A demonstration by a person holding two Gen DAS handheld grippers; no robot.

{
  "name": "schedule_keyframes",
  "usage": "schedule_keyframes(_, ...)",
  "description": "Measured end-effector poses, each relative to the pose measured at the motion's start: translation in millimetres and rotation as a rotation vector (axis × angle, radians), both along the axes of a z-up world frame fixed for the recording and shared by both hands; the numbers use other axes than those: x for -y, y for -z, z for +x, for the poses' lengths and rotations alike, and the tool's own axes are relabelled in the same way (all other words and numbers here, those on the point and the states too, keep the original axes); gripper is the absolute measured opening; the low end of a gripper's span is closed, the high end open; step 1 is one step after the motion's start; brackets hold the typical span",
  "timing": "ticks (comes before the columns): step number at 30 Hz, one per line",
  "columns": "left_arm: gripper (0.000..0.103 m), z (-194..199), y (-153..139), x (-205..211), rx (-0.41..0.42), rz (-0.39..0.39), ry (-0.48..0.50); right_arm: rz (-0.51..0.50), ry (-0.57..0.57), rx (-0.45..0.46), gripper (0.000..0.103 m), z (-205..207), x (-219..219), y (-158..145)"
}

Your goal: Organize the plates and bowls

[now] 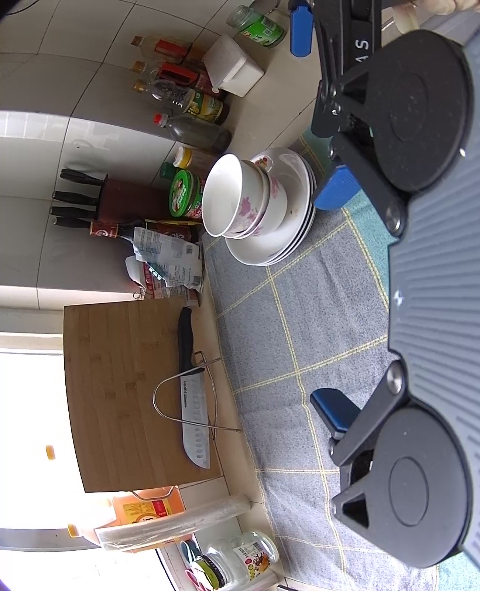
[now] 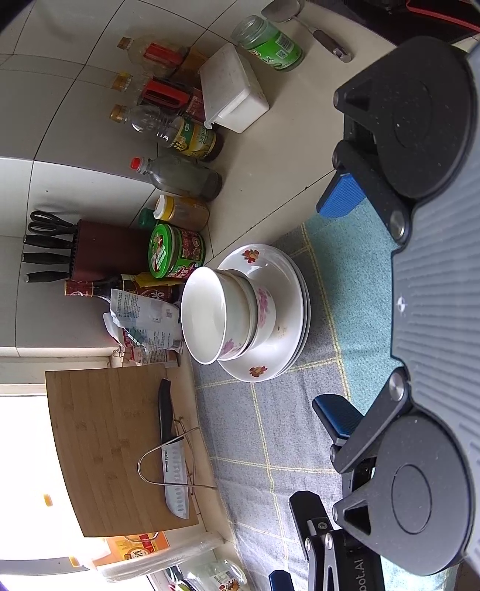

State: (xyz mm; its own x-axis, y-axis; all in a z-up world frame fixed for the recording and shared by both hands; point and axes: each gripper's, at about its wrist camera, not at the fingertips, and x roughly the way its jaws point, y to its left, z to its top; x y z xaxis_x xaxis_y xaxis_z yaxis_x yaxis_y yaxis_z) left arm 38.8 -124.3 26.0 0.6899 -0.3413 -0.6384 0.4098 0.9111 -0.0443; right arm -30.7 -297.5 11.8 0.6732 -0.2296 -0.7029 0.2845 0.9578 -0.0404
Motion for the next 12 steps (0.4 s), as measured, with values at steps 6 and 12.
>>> schedule_keyframes(6, 0.102, 0.0, -1.9, 0.9, 0.005, -0.002, 0.005, -0.005, 0.002, 0.003, 0.103, -0.4, 0.6, -3.2)
schedule_keyframes(12, 0.102, 0.2, -2.8, 1.9, 0.004, -0.002, 0.006, -0.011, 0.006, 0.005, 0.103, -1.3, -0.6, -4.1)
